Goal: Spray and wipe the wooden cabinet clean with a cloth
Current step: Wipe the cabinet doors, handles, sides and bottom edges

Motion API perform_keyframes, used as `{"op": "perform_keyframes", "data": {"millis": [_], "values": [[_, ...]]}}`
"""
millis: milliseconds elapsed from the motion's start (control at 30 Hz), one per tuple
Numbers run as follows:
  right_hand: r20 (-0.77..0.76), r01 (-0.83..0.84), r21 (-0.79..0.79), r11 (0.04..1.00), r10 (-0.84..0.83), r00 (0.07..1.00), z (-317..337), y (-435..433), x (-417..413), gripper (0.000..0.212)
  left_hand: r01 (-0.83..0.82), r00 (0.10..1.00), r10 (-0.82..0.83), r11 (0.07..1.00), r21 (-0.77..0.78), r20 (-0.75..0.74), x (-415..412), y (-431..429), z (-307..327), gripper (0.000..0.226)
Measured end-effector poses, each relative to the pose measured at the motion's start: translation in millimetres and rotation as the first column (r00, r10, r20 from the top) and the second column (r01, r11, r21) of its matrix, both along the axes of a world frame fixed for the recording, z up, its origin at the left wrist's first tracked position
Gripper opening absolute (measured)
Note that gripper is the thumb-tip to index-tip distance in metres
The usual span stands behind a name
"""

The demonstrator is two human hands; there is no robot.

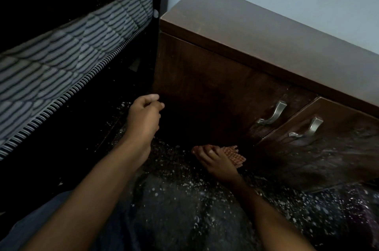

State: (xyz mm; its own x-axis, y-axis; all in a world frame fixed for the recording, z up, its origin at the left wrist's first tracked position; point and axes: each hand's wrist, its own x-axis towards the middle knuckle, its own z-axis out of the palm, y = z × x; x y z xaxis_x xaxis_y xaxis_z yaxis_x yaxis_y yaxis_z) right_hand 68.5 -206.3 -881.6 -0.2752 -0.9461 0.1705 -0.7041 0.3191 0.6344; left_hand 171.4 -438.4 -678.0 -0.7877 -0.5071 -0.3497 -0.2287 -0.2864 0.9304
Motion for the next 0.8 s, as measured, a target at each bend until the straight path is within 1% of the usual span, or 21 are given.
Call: {"op": "perform_keyframes", "data": {"millis": [167,233,300,333,367,400,433,467,500,533,567,600,633,667,700,733,800], "values": [[0.018,0.073,0.181,0.981,-0.078,0.997,-11,27,4,0.048,0.014,1.0,-0.013,1.0,-0.028,0.014,1,-2,-3,0.03],[0.033,0.133,0.212,0.968,-0.143,0.989,-10,39,7,0.05,0.056,0.998,-0.055,0.998,-0.028,0.023,0,2,-2,0.03],[0.049,0.213,0.164,0.963,-0.223,0.974,-5,51,16,0.049,0.142,0.99,-0.141,0.99,-0.022,0.03,-7,11,1,0.031],[0.08,0.282,0.092,0.955,-0.289,0.954,-1,55,26,0.047,0.198,0.979,-0.197,0.98,-0.018,0.043,-10,15,5,0.033],[0.128,0.379,-0.005,0.925,-0.375,0.918,5,57,38,0.046,0.256,0.965,-0.256,0.967,-0.008,0.056,-13,20,9,0.035],[0.192,0.493,-0.113,0.863,-0.468,0.863,12,57,53,0.044,0.313,0.947,-0.313,0.95,0.006,0.071,-16,26,15,0.038],[0.263,0.609,-0.21,0.765,-0.555,0.789,19,51,67,0.042,0.357,0.93,-0.358,0.934,0.027,0.085,-19,30,17,0.04],[0.341,0.71,-0.289,0.642,-0.624,0.703,27,43,81,0.043,0.392,0.913,-0.395,0.918,0.053,0.098,-21,34,20,0.043],[0.429,0.784,-0.35,0.512,-0.656,0.62,35,34,92,0.049,0.415,0.9,-0.422,0.906,0.078,0.109,-21,39,22,0.045],[0.516,0.825,-0.415,0.383,-0.648,0.56,47,24,100,0.057,0.433,0.889,-0.442,0.896,0.1,0.117,-22,44,25,0.047],[0.59,0.836,-0.492,0.244,-0.613,0.526,60,14,103,0.065,0.437,0.884,-0.452,0.89,0.128,0.119,-23,48,26,0.049],[0.638,0.809,-0.581,0.093,-0.566,0.523,75,6,103,0.071,0.438,0.882,-0.457,0.885,0.157,0.115,-26,54,28,0.05],[0.663,0.756,-0.653,-0.046,-0.518,0.541,93,0,101,0.071,0.429,0.885,-0.454,0.882,0.194,0.105,-29,57,30,0.049],[0.667,0.697,-0.703,-0.143,-0.472,0.576,110,-5,98,0.067,0.417,0.89,-0.447,0.878,0.233,0.09,-31,59,32,0.048],[0.636,0.629,-0.754,-0.19,-0.452,0.626,129,-6,95,0.059,0.407,0.896,-0.439,0.871,0.274,0.068,-33,63,35,0.046],[0.594,0.566,-0.798,-0.209,-0.438,0.675,145,-6,92,0.051,0.389,0.904,-0.424,0.867,0.311,0.052,-35,65,38,0.046],[0.515,0.469,-0.856,-0.217,-0.425,0.744,175,-5,84,0.045,0.34,0.923,-0.382,0.863,0.374,0.043,-36,68,43,0.048]]}}
